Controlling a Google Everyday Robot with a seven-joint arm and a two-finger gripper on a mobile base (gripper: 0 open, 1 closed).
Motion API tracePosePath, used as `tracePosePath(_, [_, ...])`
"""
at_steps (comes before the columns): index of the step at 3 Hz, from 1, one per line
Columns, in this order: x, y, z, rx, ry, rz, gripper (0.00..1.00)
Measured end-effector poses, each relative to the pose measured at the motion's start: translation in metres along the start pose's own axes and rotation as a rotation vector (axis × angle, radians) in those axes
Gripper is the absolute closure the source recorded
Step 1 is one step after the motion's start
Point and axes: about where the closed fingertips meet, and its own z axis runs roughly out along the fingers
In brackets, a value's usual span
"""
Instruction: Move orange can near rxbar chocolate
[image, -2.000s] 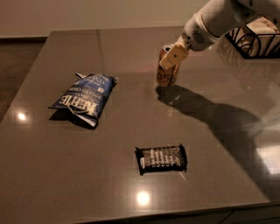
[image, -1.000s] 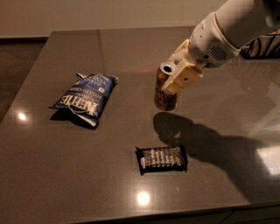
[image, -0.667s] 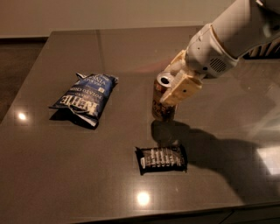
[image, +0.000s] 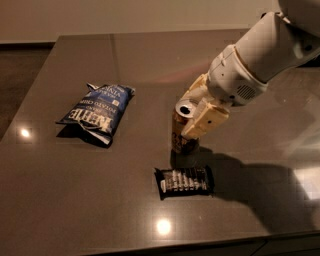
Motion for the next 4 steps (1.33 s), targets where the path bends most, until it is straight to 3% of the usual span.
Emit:
tracePosePath(2, [0.0125,0.0093,0.013,-0.031,0.016,-0.022,0.53])
tracePosePath(4, [0.0089,0.0103,0.0134,-0.03,0.017,-0.028,0.07])
